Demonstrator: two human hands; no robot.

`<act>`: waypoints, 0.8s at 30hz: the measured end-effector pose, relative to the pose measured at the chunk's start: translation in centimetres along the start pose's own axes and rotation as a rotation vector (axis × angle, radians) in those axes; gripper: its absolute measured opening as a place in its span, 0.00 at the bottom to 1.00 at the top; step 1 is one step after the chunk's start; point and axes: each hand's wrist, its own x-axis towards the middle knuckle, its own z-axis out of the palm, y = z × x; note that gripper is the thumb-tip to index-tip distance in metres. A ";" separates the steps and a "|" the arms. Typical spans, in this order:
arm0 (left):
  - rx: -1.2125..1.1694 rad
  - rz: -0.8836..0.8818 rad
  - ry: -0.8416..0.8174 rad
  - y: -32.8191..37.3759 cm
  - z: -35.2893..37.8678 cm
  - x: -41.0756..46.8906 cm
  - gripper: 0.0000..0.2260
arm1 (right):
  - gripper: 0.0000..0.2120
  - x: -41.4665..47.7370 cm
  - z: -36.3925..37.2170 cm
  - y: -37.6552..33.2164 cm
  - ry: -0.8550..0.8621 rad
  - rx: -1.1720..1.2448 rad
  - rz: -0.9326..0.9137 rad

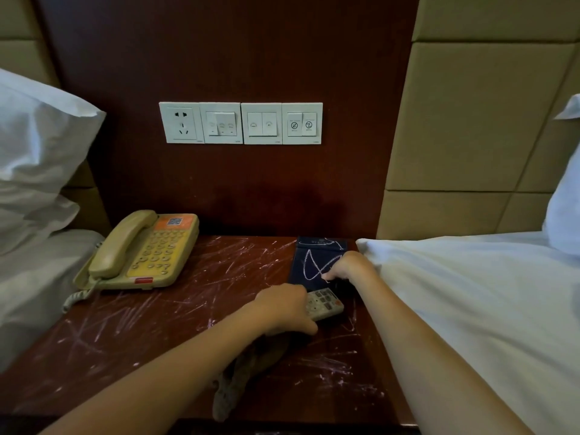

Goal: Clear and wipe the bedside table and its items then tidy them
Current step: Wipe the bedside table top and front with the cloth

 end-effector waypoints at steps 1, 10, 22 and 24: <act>-0.017 0.002 -0.020 0.1 -0.2 0.1 0.24 | 0.49 -0.6 -0.3 0.1 -0.011 0.012 -0.014; -0.046 -0.034 0.034 0.6 -0.7 0.8 0.24 | 0.26 -9.0 -2.7 0.7 -0.019 0.257 -0.106; -0.641 -0.305 0.573 -8.7 -12.2 -2.6 0.23 | 0.02 -11.3 -3.8 -3.5 -0.058 1.084 -0.192; -0.633 -0.349 0.616 -11.3 -14.1 -3.9 0.24 | 0.05 -12.6 -2.9 -6.4 -0.103 1.104 -0.240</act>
